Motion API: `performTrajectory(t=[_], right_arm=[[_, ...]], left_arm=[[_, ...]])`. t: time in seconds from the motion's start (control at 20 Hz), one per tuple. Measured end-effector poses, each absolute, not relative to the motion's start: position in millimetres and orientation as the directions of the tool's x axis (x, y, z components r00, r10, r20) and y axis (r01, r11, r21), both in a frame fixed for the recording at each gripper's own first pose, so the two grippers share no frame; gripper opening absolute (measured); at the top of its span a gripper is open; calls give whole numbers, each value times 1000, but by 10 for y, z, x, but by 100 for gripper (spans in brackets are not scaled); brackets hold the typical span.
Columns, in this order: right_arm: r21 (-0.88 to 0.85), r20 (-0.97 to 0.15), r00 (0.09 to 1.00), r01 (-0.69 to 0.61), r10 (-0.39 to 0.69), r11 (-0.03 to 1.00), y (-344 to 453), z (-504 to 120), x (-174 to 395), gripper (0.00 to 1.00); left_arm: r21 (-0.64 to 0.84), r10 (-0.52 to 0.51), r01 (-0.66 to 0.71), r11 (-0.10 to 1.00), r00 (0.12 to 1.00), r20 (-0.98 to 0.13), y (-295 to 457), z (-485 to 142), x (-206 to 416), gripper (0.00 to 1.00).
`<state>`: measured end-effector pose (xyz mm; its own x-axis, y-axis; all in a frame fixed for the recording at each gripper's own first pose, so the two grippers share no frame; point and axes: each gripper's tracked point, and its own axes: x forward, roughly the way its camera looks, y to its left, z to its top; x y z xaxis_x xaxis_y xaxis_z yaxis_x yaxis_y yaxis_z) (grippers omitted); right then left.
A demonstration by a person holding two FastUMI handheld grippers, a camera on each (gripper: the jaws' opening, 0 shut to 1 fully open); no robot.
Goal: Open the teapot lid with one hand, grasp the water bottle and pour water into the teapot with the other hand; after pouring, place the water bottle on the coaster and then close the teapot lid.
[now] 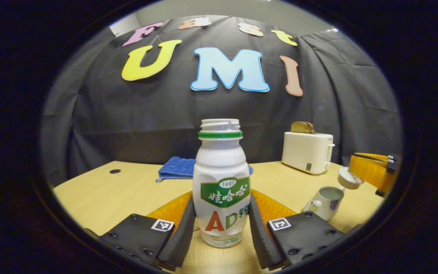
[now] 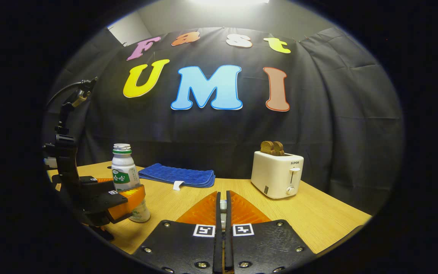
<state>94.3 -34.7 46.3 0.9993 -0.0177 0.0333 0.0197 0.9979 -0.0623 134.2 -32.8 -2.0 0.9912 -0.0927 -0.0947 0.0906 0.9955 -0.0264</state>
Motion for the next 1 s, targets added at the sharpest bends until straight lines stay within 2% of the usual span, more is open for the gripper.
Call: performTrajectory(t=[0.15,0.3,0.4,0.5,0.6,0.7,0.75,0.85,0.9,1.0], right_arm=[[-54,32,999,-1,3,999,-295,442,639,3],[-28,24,1000,-9,10,1000,-314,412,233,3],[-1,36,999,-1,1,1000,-372,395,-19,3],[-3,58,998,25,-25,1000,-480,391,-210,3],[-16,64,997,45,-44,999,-569,373,-355,2],[0,59,997,45,-45,999,-604,343,-489,3],[6,60,997,47,-47,999,-618,340,-550,2],[-4,91,995,47,-47,999,-645,370,-649,3],[-11,109,993,42,-41,999,-643,379,-676,3],[-21,109,993,39,-36,999,-656,330,-694,2]], left_arm=[[53,-97,100,994,994,-56,-319,173,1200,78],[241,-95,97,966,995,-17,-363,329,1115,78],[335,-100,97,937,995,-10,-435,343,1112,75],[409,-130,124,904,991,-15,-583,322,1172,78],[490,-142,135,861,990,-23,-708,278,1235,71],[594,-128,121,795,991,-30,-778,226,1304,78],[641,-118,104,760,993,-21,-799,219,1324,78],[696,-123,101,711,992,-18,-876,197,1378,71],[721,-127,104,685,992,-23,-919,188,1406,79],[780,-123,100,618,992,-30,-971,171,1432,78]])
